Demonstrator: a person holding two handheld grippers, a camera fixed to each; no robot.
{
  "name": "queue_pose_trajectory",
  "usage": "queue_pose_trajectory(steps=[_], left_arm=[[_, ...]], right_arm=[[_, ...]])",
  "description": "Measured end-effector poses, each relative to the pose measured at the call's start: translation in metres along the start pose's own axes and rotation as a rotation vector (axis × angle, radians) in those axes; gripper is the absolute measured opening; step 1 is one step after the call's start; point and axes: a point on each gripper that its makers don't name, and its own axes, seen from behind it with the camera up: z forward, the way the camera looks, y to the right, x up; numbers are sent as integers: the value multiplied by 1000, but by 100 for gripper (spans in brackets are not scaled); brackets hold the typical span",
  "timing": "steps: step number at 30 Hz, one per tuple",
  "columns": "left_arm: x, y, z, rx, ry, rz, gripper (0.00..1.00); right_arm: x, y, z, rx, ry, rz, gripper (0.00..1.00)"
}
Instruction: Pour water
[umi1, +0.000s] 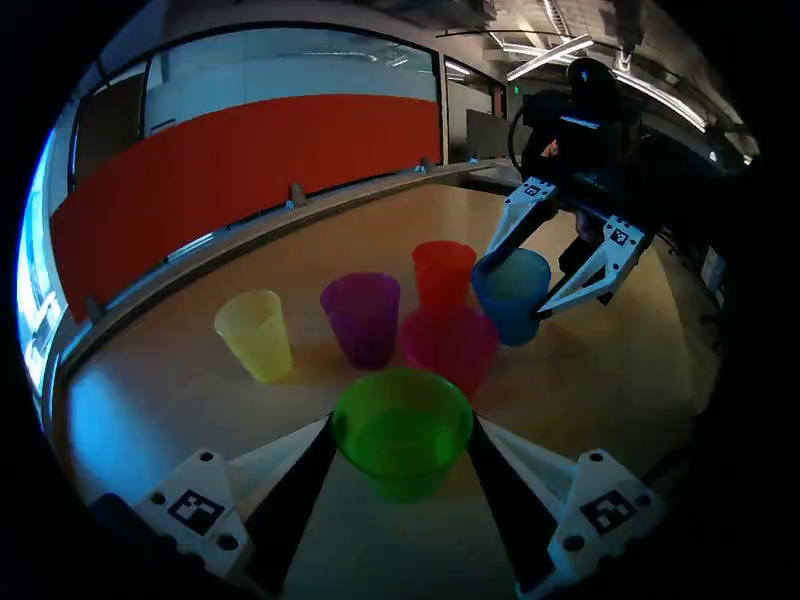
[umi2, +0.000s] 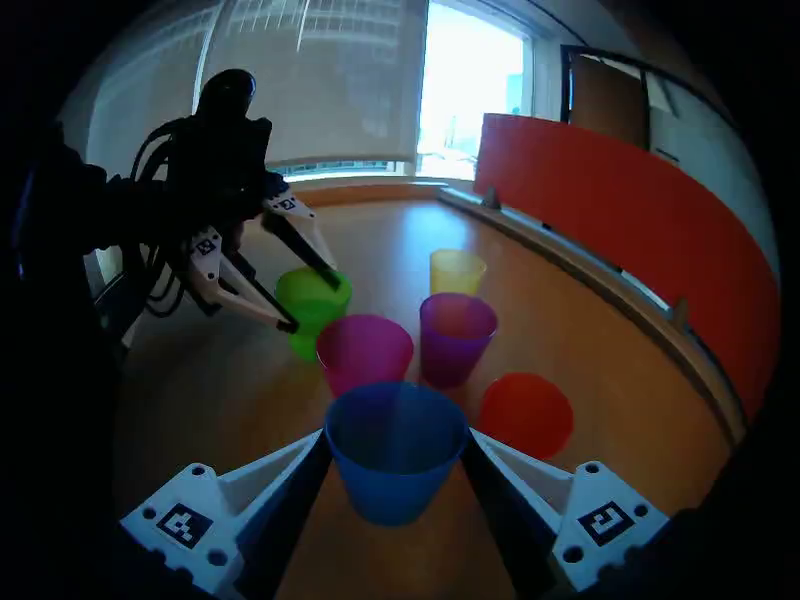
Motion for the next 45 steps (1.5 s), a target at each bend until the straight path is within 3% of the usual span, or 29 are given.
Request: queue_pose_trajectory(steps=[23,45], left_arm=[[-10,0,0,-9,-16,-11,88],[-14,-1,-1,10,-30,-6,88]], right_arm=[[-11,-3,11,11,-9,8,92],[-31,-3,-3,-16,-48,29,94]])
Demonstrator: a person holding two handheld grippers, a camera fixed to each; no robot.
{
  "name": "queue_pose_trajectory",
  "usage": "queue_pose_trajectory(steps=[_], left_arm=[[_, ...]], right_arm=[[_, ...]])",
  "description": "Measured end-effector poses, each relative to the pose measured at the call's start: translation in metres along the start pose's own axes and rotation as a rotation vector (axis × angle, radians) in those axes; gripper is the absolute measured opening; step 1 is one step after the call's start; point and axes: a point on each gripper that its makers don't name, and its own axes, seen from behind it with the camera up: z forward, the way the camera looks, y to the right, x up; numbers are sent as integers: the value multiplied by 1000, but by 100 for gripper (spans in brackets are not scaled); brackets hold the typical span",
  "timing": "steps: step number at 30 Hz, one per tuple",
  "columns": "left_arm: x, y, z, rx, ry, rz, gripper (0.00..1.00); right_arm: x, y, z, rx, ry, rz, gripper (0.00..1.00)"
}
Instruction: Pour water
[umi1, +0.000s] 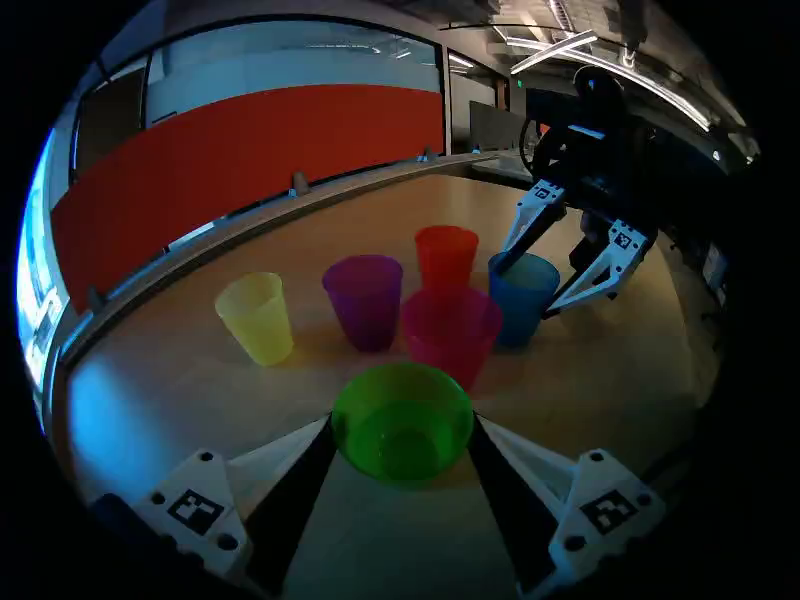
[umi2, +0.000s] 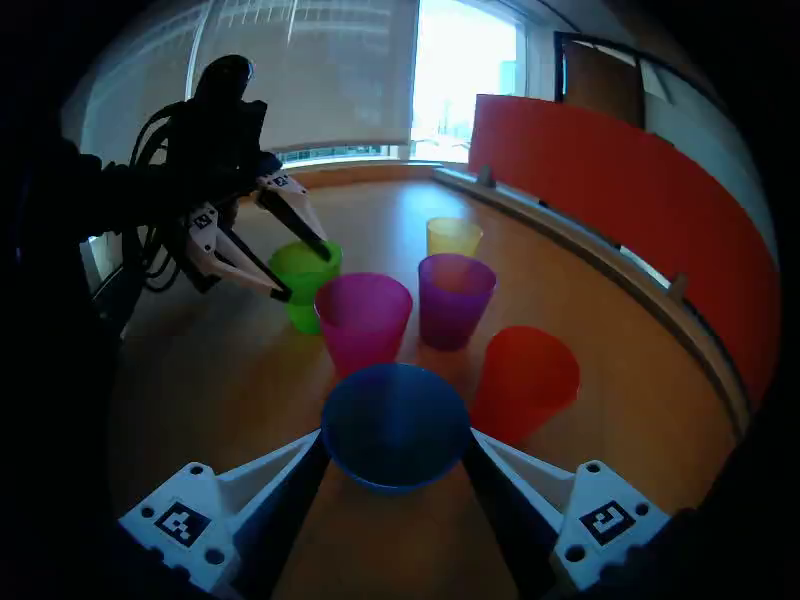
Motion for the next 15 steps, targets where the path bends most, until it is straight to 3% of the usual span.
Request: queue_pose_trajectory(steps=[15], left_arm=[[-3,-1,1,0,-17,-3,91]], right_arm=[[-3,-2,-3,-2,-4,7,95]])
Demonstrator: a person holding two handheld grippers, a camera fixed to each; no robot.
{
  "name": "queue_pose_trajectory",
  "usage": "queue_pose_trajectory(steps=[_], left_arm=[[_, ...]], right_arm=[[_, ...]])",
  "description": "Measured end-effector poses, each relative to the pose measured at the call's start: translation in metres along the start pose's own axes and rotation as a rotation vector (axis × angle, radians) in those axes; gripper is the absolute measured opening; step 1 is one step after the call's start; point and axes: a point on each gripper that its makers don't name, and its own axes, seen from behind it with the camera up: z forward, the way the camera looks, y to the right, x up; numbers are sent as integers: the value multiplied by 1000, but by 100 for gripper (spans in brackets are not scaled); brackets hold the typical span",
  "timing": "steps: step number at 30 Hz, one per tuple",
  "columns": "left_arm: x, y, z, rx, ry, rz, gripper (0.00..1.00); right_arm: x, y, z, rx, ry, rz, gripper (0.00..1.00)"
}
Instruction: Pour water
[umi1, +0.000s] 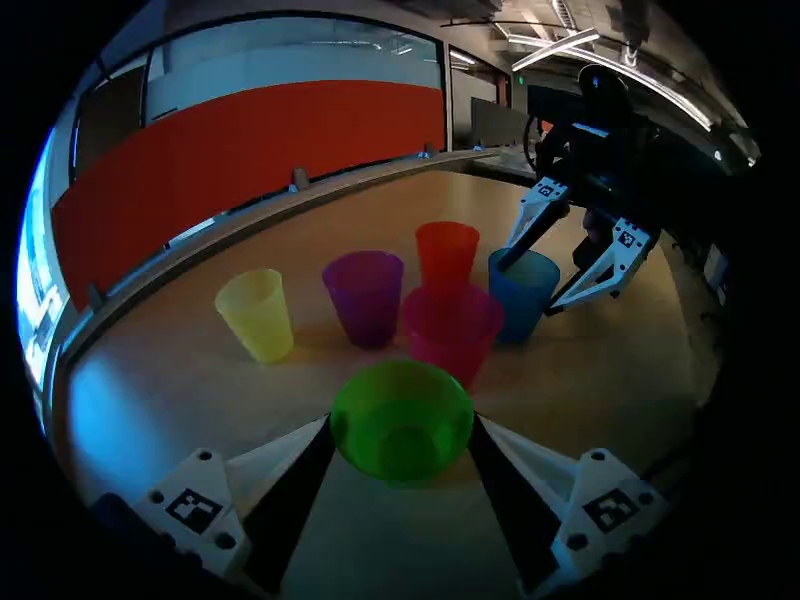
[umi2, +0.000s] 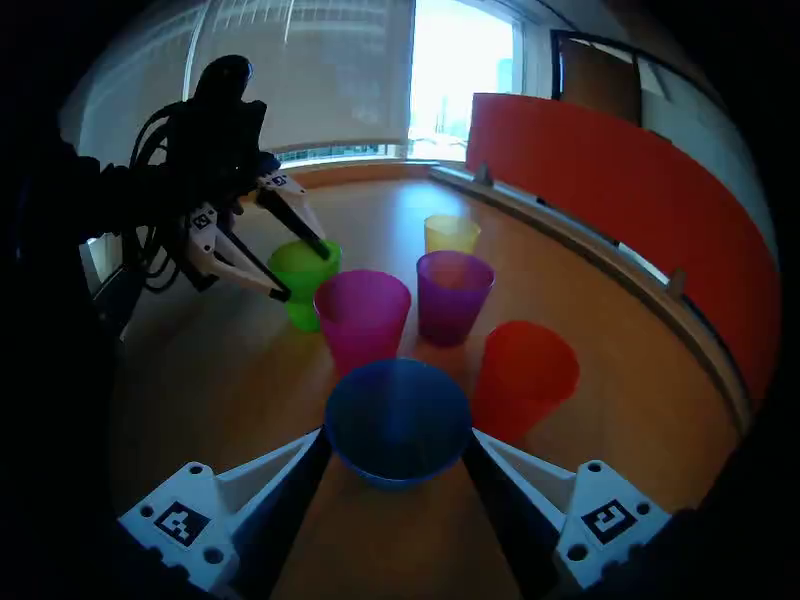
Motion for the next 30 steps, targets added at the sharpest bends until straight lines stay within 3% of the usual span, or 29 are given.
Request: queue_pose_trajectory(steps=[11,30], left_arm=[[-10,0,-3,-3,-42,25,91],[-23,1,-31,38,-76,66,91]], right_arm=[[-9,-6,-5,-4,-10,10,96],[-22,-10,-32,-43,-14,16,96]])
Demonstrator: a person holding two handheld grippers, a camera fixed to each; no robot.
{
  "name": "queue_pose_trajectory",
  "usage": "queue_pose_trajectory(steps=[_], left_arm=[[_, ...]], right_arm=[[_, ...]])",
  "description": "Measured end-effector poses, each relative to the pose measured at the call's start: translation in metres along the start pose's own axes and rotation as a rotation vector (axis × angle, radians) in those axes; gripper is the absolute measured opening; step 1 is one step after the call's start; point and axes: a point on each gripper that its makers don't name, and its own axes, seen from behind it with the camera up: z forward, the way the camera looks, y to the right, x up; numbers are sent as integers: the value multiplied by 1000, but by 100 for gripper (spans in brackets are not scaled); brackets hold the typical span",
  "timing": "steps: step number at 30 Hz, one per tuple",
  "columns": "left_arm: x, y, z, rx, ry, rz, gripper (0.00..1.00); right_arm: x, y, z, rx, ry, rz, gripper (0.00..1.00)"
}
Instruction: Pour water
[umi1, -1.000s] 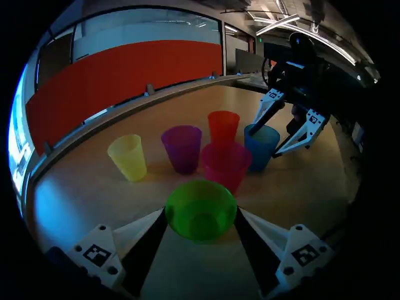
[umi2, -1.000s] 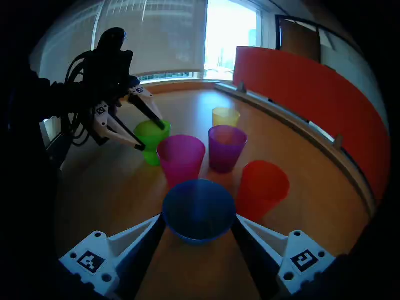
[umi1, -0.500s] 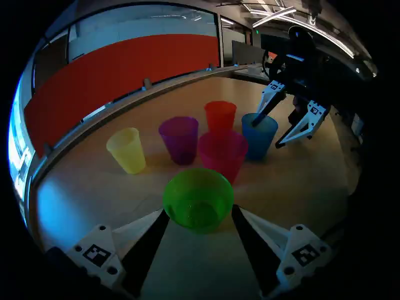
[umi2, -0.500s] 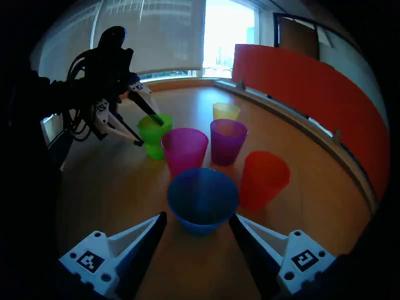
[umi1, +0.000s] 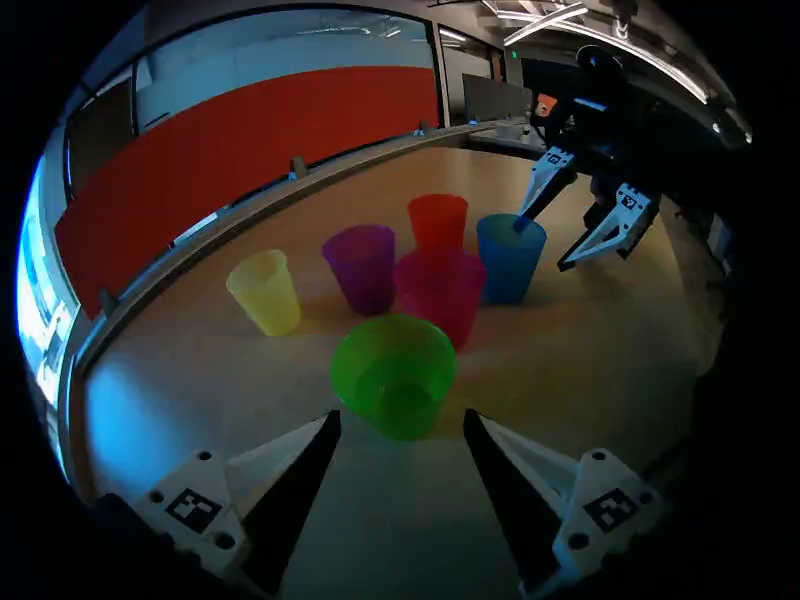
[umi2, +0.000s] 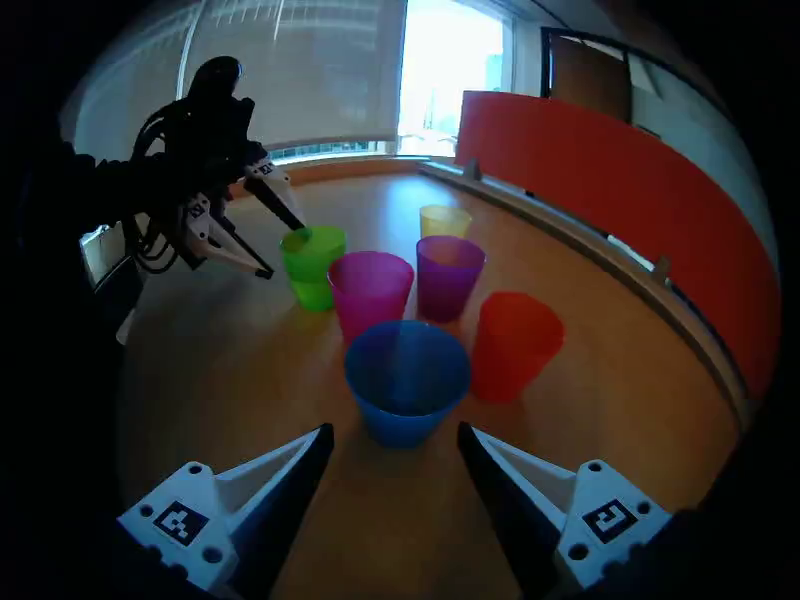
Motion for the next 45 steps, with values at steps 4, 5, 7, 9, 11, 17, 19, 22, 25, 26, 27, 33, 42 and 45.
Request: queue_pose_trajectory(steps=[4,5,7,9,11,17,19,22,25,26,27,33,42,45], left_arm=[[-3,-1,-7,15,6,-4,91],[-4,-2,-9,19,8,-8,91],[-6,-4,-14,31,14,-23,91],[-7,-7,-18,45,20,-37,91],[-9,-11,-22,60,26,-48,91],[-12,-21,-36,120,41,-80,91],[-12,-24,-40,136,47,-95,91],[-14,-28,-46,159,58,-113,91],[-14,-32,-53,186,72,-126,91],[-14,-33,-55,195,77,-130,91],[-15,-34,-57,204,82,-137,91],[-16,-43,-65,249,114,-180,91],[-12,-59,-83,328,176,-227,91],[-12,-66,-89,355,195,-240,91]], right_arm=[[-3,1,-7,-18,0,5,96],[-3,2,-9,-24,0,7,96],[-5,3,-12,-36,0,15,96],[-7,4,-16,-49,0,24,96],[-8,6,-19,-64,0,34,96],[-13,14,-30,-118,1,69,96],[-13,17,-34,-137,4,85,96],[-14,20,-41,-165,8,109,96],[-14,24,-49,-196,13,132,96],[-14,26,-51,-207,15,138,96],[-14,27,-54,-217,18,146,96],[-11,36,-70,-277,40,186,96],[-3,45,-83,-355,77,218,96],[1,47,-86,-386,97,217,96]])
